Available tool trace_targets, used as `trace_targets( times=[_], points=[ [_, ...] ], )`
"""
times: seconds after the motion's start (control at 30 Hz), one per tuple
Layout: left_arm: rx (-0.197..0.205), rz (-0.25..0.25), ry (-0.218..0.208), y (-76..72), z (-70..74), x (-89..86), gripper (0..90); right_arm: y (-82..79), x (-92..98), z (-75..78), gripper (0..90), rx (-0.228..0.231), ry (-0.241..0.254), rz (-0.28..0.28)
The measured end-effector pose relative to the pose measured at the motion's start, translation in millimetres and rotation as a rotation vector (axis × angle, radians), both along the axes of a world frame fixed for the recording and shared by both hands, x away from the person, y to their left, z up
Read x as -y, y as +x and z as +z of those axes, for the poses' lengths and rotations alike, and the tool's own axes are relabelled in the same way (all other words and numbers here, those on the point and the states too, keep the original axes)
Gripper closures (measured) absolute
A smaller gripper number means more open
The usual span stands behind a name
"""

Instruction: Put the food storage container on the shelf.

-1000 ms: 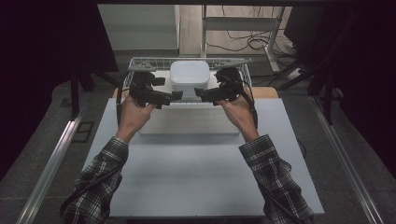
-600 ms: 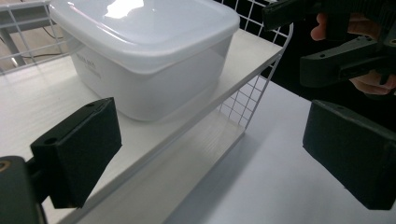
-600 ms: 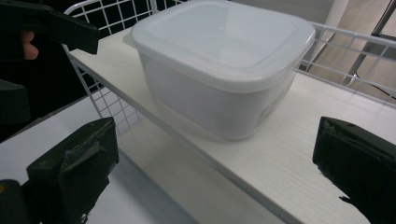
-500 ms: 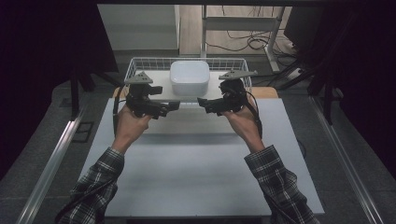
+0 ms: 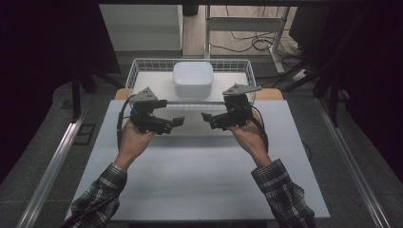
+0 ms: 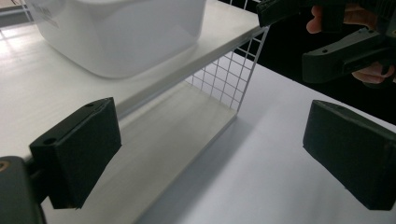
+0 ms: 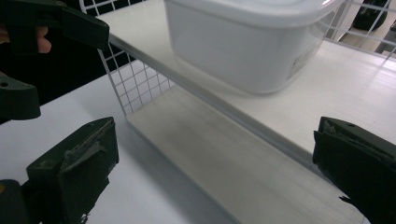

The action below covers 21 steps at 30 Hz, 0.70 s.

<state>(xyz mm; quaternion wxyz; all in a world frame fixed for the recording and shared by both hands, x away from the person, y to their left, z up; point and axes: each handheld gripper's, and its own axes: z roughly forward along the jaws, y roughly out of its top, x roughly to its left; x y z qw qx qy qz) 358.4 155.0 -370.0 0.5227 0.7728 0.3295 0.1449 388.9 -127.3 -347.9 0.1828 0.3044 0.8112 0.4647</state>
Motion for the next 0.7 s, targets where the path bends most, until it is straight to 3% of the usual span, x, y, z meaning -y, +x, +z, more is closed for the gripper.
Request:
trace_targets(
  times=[0.47,0.6,0.7],
  points=[
    [-0.023,-0.014,-0.004,-13.0,-23.3,3.8,4.4,-13.4,4.7,-20.1,0.0,-0.017,0.019,0.052],
    [-0.017,-0.015,0.003,-20.3,-29.6,4.4,4.7,-24.0,2.9,-27.8,0.0,0.023,-0.024,0.080],
    [-0.016,-0.012,0.003,-26.0,-35.7,4.8,5.0,-29.7,2.8,-32.5,0.0,0.026,-0.024,0.084]
  ],
)
